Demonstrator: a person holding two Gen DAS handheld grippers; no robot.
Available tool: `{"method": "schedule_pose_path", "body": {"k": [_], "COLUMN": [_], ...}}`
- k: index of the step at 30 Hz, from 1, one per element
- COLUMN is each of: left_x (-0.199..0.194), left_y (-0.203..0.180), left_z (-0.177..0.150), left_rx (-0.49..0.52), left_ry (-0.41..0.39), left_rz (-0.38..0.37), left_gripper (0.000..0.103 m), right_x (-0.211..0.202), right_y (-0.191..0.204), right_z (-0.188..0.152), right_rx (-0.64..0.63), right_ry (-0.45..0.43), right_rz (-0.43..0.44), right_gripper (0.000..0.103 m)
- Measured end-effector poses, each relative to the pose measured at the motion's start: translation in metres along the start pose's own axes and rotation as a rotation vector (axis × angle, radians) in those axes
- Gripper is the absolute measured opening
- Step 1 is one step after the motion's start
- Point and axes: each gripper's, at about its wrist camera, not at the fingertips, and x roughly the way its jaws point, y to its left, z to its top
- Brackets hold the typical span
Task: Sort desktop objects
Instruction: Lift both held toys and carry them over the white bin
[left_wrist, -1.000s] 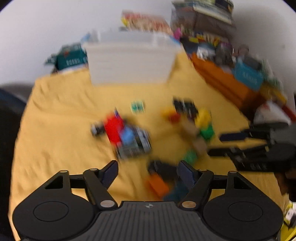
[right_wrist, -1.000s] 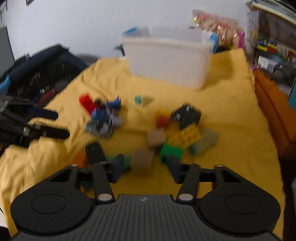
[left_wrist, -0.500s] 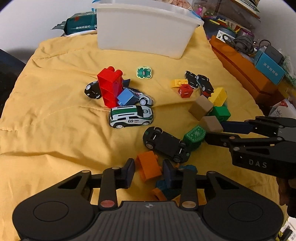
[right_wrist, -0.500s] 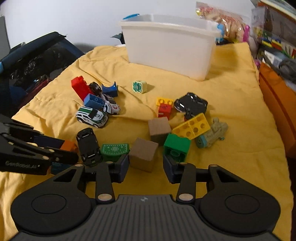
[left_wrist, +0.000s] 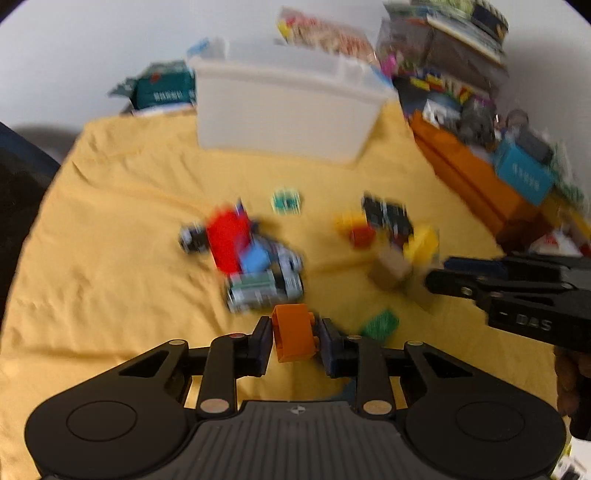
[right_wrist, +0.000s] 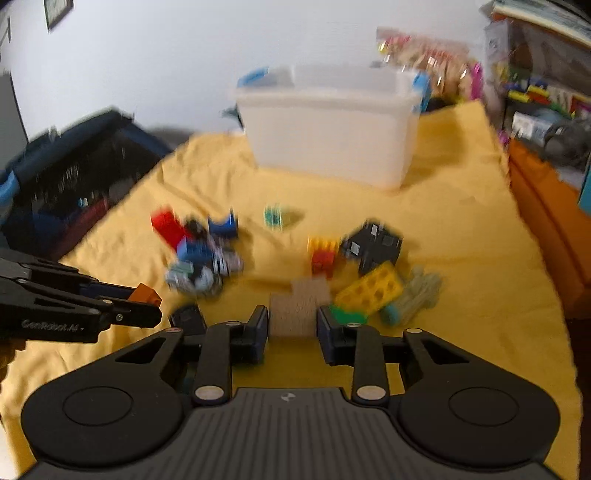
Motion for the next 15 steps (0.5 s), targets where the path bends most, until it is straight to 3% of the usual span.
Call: {"method": "schedule_pose_path", "body": {"k": [8,15], "left_x": [-0.021,0.006], "left_y": [0.012,0.020], "left_z": [0.102,0.202], "left_rx": [0.001,0.003], "left_ry": [-0.175,-0.240], "left_rz": [0.004,0.028], "left_gripper": [0.031,0.031], "right_x": [-0.010,0.019], "right_y": [-0.008,-0.031], "right_z": [0.080,0.152], "right_rx": [-0.003,-0.008], "right_ry": [-0.162,-0.224], "right_rz": [0.011,-0.016], "right_gripper": [0.032,0.032]}}
